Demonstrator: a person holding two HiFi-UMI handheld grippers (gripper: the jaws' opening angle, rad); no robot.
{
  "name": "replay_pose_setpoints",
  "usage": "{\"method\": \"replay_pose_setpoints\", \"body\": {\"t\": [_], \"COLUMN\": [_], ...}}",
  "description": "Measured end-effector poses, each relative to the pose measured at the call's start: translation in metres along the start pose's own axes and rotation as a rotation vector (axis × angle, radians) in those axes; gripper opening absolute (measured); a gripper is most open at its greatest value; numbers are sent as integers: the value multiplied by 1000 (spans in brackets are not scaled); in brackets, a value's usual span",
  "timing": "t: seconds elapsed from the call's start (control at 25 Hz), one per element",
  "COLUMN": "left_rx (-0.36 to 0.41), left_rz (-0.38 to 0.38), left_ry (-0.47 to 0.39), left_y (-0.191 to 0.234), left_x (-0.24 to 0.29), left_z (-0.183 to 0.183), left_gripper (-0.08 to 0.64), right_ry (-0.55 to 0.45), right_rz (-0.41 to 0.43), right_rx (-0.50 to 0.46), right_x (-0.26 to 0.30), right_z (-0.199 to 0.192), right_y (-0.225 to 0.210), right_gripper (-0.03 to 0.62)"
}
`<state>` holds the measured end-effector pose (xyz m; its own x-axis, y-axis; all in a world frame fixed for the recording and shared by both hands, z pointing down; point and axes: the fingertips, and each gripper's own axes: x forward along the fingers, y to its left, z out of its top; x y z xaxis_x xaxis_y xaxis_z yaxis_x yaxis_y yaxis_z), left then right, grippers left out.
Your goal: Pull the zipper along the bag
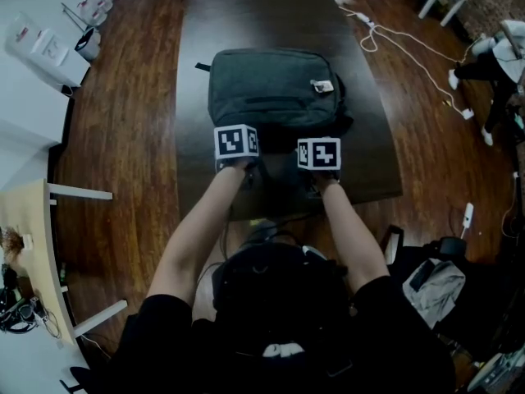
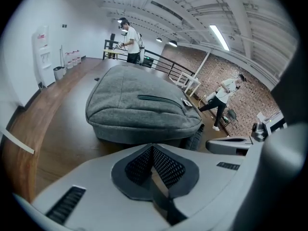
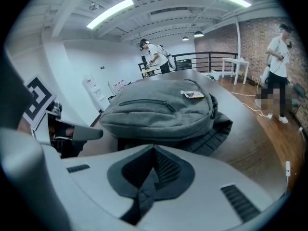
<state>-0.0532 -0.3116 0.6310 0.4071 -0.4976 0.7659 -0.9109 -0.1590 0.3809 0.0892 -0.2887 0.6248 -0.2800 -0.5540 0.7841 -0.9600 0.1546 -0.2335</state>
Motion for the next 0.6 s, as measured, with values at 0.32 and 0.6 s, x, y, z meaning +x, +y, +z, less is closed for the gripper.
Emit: {"method": "replay_pose_setpoints", "body": {"t": [0.32,0.6], "left_rx": [-13,2], "left_rz": [13,17], "left_ry": [-27,-25], "left_y": [-44,-100], "left_x": [-29,-58], "left_z": [-64,-143], "left_gripper": [5,5], "right_ry": [-23,-5], "right_rz": [61,55], "right_rx": [-43,-66], "right_x": [-63,-119], "right_z": [-57,-127], "right_y": [4,-16], "right_gripper": [9,9]}}
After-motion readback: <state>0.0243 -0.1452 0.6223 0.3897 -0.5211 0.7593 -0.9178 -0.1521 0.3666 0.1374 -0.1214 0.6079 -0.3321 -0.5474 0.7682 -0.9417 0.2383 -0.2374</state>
